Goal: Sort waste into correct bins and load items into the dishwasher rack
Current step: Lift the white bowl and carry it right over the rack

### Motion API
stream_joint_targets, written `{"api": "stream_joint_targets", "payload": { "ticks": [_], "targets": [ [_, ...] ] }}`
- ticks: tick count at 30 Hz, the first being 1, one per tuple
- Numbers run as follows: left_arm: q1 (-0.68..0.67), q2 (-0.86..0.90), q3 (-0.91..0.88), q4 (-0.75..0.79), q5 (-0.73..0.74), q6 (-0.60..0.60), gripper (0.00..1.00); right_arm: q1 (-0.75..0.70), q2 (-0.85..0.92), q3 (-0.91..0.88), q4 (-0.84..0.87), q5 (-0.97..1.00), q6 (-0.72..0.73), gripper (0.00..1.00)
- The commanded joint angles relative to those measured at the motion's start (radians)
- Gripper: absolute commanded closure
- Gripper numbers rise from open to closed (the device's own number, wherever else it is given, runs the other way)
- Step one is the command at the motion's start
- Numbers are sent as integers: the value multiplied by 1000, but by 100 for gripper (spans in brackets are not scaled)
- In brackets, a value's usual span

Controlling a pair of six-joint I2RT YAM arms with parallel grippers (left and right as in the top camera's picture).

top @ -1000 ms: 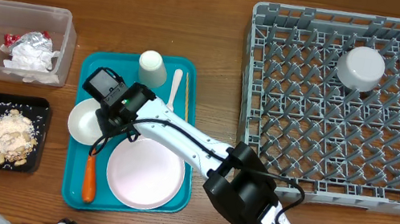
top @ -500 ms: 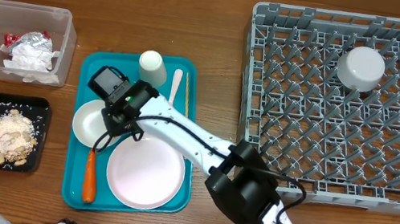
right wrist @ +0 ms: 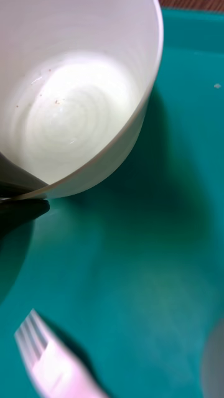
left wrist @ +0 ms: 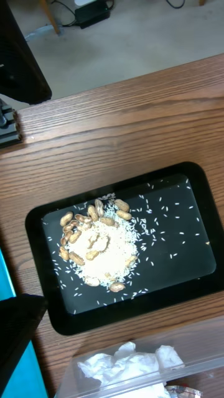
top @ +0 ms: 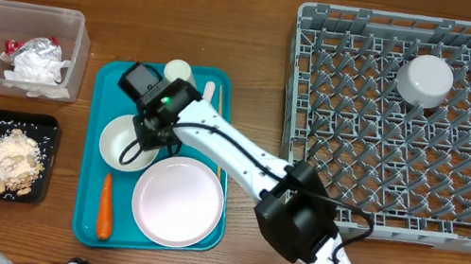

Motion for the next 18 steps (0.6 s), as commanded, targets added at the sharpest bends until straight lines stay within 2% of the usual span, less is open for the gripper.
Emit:
{"api": "stream_joint_targets", "payload": {
  "ticks": [1,10,18],
  "targets": [
    [1,3,21,0,4,-10,0,-32,-104,66,-23,-1,1,96],
    [1,3,21,0,4,-10,0,-170,-262,92,-111,94,1,96],
    [1,3,21,0,4,-10,0,-426,-461,92,-243,303,-2,96]
  ]
}}
